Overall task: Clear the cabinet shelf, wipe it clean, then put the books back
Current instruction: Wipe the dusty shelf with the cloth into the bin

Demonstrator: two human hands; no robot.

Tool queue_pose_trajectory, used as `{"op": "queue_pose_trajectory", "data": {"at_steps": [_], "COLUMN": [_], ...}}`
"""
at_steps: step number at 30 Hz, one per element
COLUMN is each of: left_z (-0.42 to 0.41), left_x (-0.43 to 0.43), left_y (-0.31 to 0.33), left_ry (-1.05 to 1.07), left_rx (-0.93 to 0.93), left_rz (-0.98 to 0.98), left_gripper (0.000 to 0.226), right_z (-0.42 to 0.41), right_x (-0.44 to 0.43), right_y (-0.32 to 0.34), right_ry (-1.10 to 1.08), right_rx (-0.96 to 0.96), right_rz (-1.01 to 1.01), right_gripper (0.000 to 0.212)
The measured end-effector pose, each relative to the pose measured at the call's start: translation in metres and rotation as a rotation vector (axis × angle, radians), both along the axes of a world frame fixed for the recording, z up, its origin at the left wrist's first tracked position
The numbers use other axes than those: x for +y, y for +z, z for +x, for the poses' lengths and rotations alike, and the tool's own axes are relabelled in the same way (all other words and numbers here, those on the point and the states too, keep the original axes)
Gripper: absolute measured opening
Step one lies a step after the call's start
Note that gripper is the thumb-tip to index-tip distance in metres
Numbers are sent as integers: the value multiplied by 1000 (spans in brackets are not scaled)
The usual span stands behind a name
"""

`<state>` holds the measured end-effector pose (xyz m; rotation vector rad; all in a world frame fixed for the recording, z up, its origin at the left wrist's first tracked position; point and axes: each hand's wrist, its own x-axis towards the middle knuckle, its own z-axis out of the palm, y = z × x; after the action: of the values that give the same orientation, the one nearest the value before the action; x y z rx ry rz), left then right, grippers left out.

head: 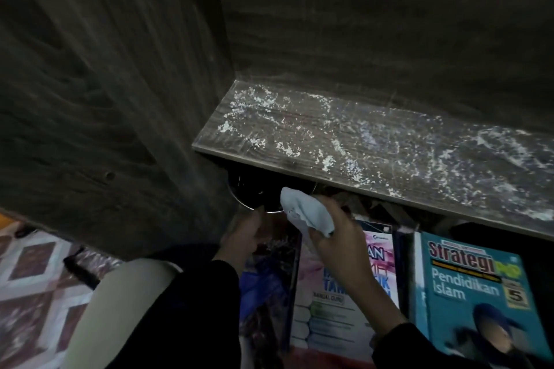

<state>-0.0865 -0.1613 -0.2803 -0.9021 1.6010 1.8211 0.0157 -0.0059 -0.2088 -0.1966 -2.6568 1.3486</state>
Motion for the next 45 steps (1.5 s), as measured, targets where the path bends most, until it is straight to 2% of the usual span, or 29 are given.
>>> {"op": "queue_pose_trajectory", "data": {"at_steps": [3, 6, 9, 13, 19, 23, 26, 31, 37, 42, 45], "left_z": [-12, -13, -19, -18, -5, 22, 38, 49, 56, 49, 48], "left_x": [4, 7, 8, 4, -20, -31, -34, -40, -41, -46, -48], "left_y": [-14, -11, -9, 6, 48, 76, 93, 96, 101, 99, 99], "left_ry": [-15, 63, 168, 258, 205, 100, 53, 99, 48, 16, 4], "left_rx": [-57, -39, 18, 76, 152, 129, 138, 164, 183, 196, 200], "left_rz": [65, 183, 154, 125, 24, 60, 79, 67, 25, 73, 120], "left_gripper": [50, 45, 35, 43, 51, 35, 36, 59, 55, 57, 63], "right_z": [-3, -2, 2, 9, 20, 24, 23, 11, -3, -16, -20], "right_x": [6, 12, 17, 22, 26, 23, 19, 19, 57, 108, 129], "right_y": [-5, -8, -9, -1, 34, 56, 70, 84, 95, 99, 94], "right_ry": [17, 37, 20, -14, -48, -83, -120, -260, -444, -620, -699], "right_rx": [1, -24, -38, -34, 60, 162, 156, 191, 353, 293, 185], "right_rz": [-10, -39, -58, -75, -68, -92, -142, -116, 163, 389, 518], "right_gripper": [56, 57, 58, 56, 47, 41, 42, 49, 46, 54, 60]}}
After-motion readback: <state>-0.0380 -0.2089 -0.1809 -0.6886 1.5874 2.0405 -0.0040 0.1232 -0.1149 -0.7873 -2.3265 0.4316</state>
